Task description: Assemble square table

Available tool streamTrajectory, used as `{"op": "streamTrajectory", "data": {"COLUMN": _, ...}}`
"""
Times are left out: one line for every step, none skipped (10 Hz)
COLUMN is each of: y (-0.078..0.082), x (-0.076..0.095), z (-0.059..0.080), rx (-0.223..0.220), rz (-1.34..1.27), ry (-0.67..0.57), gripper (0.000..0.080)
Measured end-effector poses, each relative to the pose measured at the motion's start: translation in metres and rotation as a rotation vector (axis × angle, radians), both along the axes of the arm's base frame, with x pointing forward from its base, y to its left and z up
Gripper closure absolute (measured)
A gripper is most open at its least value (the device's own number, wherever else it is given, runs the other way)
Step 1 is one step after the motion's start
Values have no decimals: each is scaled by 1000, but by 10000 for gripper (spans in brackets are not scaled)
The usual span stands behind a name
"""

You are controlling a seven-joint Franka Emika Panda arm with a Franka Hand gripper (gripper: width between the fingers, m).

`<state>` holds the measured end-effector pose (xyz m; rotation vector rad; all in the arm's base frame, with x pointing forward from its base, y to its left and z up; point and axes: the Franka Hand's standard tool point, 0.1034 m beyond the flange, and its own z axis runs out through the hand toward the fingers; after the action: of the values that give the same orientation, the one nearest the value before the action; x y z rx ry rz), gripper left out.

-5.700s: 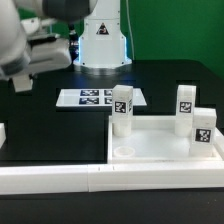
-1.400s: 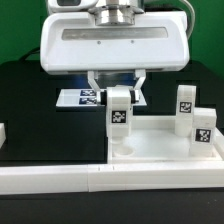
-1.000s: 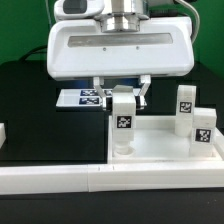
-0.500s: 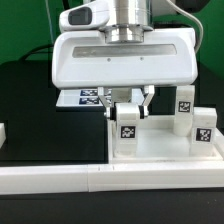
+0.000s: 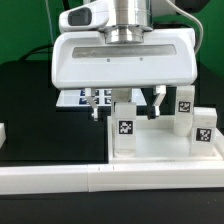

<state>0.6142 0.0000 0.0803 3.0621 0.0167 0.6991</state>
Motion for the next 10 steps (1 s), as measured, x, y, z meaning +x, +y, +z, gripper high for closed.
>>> {"op": "streamTrajectory", "data": {"y": 0, "x": 0, "z": 0, "rx": 0, "rz": 0, "ry": 0, "gripper": 156}}
{"op": "streamTrajectory", "data": {"y": 0, "x": 0, "z": 0, "rx": 0, "rz": 0, "ry": 0, "gripper": 156}}
{"op": "streamTrajectory", "data": {"y": 0, "x": 0, "z": 0, "rx": 0, "rz": 0, "ry": 0, "gripper": 150}}
{"op": "streamTrajectory", "data": {"y": 0, "x": 0, "z": 0, "rx": 0, "rz": 0, "ry": 0, "gripper": 150}}
{"op": "streamTrajectory", "data": {"y": 0, "x": 0, "z": 0, "rx": 0, "rz": 0, "ry": 0, "gripper": 150}}
{"op": "streamTrajectory", "data": {"y": 0, "x": 0, "z": 0, "rx": 0, "rz": 0, "ry": 0, "gripper": 150}}
{"op": "streamTrajectory", "data": {"y": 0, "x": 0, "z": 0, "rx": 0, "rz": 0, "ry": 0, "gripper": 150}}
{"op": "streamTrajectory", "data": {"y": 0, "x": -2, "z": -3, "rx": 16, "rz": -8, "ry": 28, "gripper": 150}}
{"op": "streamTrajectory", "data": {"y": 1, "x": -4, "z": 0, "rx": 93, "rz": -42, "ry": 143, "gripper": 150}}
{"op": "streamTrajectory", "data": {"y": -3, "x": 0, "z": 3, "rx": 96, "rz": -49, "ry": 143, "gripper": 150}}
